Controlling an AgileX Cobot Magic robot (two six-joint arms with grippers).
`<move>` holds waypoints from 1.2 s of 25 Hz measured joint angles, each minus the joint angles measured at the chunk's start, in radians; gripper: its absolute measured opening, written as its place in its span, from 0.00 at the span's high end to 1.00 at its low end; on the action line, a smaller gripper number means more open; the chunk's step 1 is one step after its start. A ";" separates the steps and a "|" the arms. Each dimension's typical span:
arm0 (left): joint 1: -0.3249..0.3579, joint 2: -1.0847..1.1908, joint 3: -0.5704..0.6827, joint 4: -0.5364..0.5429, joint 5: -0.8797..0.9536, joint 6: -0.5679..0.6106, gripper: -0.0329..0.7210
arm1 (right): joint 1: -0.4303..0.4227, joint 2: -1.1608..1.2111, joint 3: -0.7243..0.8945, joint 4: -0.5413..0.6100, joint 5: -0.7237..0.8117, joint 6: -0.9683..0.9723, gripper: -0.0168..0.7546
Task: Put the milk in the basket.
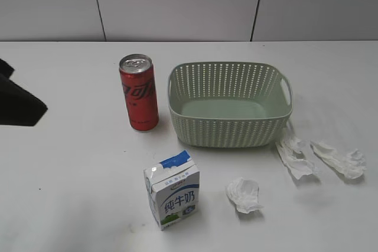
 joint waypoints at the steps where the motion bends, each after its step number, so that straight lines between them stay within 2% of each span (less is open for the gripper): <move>1: -0.023 0.032 -0.020 0.002 0.016 0.003 0.12 | 0.000 0.000 0.000 0.000 0.000 0.000 0.31; 6: -0.144 0.205 -0.100 0.008 0.065 0.009 0.12 | 0.000 0.000 0.000 0.000 0.000 0.000 0.31; 13: -0.305 0.398 -0.115 0.083 0.006 0.010 0.12 | 0.000 0.000 0.000 0.000 0.000 0.000 0.31; 21: -0.321 0.577 -0.186 0.084 -0.035 0.010 0.12 | 0.000 0.000 0.000 0.000 0.000 0.000 0.31; 30: -0.321 0.650 -0.227 0.074 -0.078 0.010 0.12 | 0.000 0.000 0.000 0.000 0.000 0.000 0.31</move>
